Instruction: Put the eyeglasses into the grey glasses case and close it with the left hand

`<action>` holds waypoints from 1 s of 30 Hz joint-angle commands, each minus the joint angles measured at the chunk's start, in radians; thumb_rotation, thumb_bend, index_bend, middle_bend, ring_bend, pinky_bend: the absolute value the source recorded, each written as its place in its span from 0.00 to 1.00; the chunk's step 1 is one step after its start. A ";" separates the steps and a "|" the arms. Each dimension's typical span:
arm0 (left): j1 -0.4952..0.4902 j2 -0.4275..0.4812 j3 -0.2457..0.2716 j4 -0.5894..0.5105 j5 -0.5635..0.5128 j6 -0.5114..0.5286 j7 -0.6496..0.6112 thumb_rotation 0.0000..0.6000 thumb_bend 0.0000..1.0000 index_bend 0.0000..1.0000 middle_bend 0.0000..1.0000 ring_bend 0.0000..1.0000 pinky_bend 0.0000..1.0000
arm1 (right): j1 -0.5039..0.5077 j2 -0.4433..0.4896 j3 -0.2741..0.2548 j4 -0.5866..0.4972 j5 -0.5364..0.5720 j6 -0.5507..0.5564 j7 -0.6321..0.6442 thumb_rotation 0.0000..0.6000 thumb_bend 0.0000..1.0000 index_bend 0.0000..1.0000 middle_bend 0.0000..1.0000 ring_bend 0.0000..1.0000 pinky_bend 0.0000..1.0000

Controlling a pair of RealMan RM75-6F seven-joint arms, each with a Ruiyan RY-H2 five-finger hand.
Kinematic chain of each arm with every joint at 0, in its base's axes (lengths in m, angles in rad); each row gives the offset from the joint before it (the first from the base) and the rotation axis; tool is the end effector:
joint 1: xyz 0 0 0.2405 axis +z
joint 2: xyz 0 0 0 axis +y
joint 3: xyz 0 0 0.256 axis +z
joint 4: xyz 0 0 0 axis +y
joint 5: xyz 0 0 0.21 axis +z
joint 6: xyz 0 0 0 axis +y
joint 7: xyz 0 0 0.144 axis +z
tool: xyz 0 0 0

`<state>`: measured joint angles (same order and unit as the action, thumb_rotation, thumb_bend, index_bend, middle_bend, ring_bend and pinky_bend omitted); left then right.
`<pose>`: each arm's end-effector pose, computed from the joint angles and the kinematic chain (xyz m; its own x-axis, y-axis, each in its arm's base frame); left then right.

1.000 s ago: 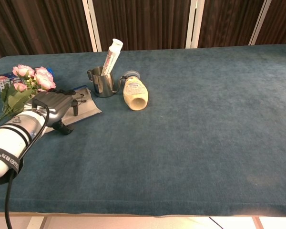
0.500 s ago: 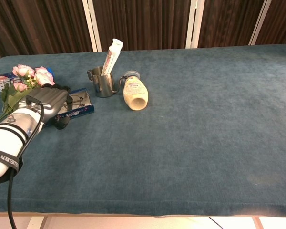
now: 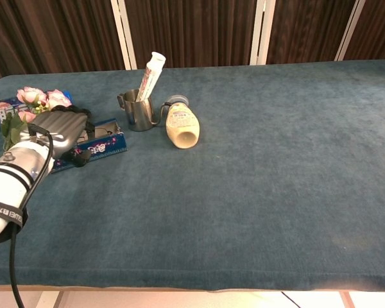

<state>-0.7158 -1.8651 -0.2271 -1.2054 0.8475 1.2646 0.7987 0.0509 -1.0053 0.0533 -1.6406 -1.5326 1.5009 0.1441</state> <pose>-0.1771 0.3478 -0.0529 0.6399 0.1164 0.7596 0.7660 -0.0176 -0.6426 -0.3131 -0.1712 0.1934 0.3422 0.0059 0.9396 -0.9395 -0.0114 0.3423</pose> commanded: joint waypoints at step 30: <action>-0.027 0.001 -0.103 0.131 0.041 -0.065 -0.088 1.00 0.48 0.68 0.12 0.00 0.01 | 0.002 -0.004 0.006 0.001 0.014 -0.005 -0.010 1.00 0.13 0.00 0.00 0.00 0.00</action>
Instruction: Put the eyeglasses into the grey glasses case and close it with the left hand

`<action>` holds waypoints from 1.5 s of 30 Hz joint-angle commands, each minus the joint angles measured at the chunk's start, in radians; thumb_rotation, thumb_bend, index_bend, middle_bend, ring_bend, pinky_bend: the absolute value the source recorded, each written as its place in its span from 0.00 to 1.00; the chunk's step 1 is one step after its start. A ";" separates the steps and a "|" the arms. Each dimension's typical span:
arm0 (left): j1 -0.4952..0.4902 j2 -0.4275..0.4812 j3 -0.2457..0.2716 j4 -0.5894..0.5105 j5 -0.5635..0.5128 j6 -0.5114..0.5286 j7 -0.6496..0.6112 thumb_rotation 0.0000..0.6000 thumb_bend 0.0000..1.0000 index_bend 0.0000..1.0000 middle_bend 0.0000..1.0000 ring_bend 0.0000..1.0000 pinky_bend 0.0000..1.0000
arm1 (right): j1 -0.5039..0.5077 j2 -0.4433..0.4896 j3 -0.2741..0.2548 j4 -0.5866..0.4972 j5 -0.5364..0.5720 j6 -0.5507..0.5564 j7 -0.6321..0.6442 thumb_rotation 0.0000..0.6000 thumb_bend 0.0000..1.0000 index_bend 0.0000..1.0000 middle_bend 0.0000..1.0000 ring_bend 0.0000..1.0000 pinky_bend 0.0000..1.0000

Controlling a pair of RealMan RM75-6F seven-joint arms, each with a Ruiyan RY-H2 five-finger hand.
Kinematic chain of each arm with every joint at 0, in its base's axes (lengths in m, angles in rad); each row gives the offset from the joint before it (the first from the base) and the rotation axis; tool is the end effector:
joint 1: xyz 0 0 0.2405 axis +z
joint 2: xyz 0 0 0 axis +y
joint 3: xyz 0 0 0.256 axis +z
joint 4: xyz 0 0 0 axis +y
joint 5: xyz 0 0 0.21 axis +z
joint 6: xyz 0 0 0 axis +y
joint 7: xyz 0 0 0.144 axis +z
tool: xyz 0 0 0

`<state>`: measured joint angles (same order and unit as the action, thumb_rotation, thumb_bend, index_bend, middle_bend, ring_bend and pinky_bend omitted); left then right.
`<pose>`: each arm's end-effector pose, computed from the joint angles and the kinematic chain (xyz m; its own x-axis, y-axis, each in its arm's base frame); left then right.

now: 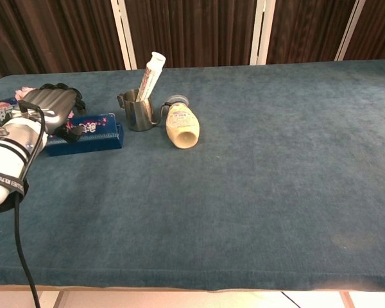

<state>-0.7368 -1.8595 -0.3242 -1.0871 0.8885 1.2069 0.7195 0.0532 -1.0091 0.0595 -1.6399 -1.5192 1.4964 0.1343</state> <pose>-0.1824 0.3817 -0.0308 0.6110 0.0444 0.7904 0.7895 0.0386 -0.6125 -0.3140 -0.1732 0.1934 0.3473 0.0100 0.9377 -0.9377 -0.0009 0.3474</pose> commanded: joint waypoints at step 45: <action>0.023 0.054 -0.006 -0.033 0.136 -0.006 -0.239 1.00 0.40 0.20 0.03 0.00 0.00 | -0.006 0.008 -0.001 -0.002 -0.003 0.006 0.010 1.00 0.13 0.00 0.00 0.00 0.00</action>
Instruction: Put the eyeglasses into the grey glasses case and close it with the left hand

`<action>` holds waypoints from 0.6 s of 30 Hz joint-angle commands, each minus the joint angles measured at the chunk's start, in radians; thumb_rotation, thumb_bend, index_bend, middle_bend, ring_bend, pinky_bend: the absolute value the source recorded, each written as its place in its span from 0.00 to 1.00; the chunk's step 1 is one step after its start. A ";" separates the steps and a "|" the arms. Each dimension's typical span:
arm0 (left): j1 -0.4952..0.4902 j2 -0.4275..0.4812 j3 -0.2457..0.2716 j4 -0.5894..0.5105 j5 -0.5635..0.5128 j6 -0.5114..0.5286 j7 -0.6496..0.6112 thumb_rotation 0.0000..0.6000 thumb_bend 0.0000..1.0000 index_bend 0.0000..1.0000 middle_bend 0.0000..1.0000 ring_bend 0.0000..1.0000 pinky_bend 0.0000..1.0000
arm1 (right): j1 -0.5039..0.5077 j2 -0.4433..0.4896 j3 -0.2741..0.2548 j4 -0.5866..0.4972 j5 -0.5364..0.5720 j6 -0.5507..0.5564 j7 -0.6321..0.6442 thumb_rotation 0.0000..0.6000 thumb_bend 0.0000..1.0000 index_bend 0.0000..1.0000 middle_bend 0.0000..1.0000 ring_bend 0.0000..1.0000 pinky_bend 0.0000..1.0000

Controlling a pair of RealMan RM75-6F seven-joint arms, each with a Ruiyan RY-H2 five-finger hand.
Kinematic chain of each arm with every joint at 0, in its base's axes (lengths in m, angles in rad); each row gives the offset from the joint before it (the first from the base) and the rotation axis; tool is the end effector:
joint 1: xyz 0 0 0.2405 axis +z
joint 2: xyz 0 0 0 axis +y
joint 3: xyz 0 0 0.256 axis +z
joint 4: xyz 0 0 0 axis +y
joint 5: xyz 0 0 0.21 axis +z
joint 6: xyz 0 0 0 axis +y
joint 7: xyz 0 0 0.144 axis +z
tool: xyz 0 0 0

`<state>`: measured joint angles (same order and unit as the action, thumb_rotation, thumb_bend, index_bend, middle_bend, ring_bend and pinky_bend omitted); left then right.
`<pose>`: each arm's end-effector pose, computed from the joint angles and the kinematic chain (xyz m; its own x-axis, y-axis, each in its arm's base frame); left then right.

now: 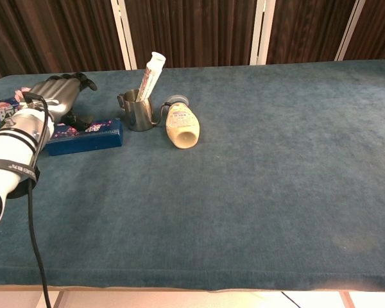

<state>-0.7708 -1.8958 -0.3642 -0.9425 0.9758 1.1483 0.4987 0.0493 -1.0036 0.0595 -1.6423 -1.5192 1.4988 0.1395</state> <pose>-0.1795 0.4026 -0.0285 0.5026 -0.0156 0.8644 0.8645 0.0096 -0.5025 -0.3144 -0.1720 0.1953 0.3454 0.0112 0.9384 -0.9385 0.0023 0.3454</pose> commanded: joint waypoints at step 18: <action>0.573 0.681 0.526 -0.672 0.575 0.396 -0.426 1.00 0.37 0.00 0.00 0.00 0.00 | 0.018 -0.084 -0.040 0.001 -0.040 -0.043 -0.210 1.00 0.13 0.00 0.00 0.00 0.00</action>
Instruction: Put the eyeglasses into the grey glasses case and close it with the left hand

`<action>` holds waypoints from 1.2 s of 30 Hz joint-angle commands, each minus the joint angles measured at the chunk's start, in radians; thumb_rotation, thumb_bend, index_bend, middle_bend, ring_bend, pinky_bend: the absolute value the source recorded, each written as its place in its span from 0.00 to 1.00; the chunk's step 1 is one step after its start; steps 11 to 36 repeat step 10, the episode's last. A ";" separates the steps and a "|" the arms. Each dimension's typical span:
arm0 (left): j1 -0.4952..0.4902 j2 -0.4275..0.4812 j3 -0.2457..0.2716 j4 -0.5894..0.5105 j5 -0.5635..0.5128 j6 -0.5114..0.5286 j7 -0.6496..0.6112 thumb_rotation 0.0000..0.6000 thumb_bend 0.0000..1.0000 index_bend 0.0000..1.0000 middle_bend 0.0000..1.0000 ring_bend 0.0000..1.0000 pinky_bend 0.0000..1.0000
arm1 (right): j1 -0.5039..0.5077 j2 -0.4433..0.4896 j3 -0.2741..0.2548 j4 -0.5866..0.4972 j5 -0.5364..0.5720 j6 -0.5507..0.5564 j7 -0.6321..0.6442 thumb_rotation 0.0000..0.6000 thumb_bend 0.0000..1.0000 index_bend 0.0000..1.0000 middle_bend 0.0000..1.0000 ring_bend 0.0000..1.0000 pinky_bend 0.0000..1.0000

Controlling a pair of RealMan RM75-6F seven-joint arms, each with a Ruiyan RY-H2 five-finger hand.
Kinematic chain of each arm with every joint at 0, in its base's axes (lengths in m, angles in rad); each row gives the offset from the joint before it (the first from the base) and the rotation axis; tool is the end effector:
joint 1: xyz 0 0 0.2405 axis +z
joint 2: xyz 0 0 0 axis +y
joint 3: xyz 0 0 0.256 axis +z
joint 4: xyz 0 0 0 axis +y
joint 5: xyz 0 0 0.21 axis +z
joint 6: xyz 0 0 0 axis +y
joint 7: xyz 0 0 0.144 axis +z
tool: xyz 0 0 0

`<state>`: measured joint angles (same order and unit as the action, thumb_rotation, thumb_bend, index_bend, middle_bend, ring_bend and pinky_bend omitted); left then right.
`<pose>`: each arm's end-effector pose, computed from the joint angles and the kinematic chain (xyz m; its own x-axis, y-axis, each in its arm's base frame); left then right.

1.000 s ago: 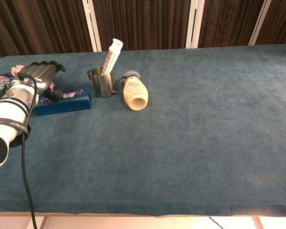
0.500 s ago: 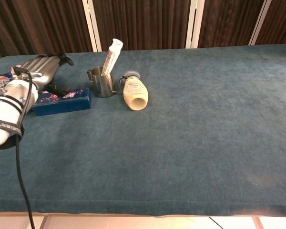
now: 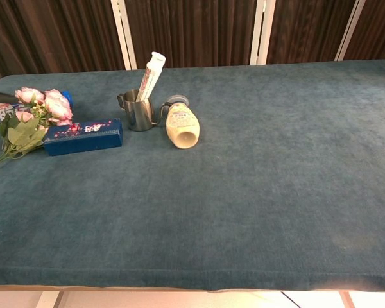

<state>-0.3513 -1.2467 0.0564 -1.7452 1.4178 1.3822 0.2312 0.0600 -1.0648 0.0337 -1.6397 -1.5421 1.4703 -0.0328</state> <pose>-0.2399 0.2223 0.0838 0.4071 0.1383 0.9028 0.9013 -0.2210 -0.3726 -0.3106 -0.1696 0.1673 0.4527 -0.0405 0.8908 -0.8916 -0.0294 0.4518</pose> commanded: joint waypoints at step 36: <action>0.203 0.027 0.044 0.184 0.128 0.219 -0.179 1.00 0.34 0.00 0.00 0.00 0.00 | 0.013 -0.058 -0.028 0.002 -0.028 -0.030 -0.102 1.00 0.13 0.00 0.00 0.00 0.00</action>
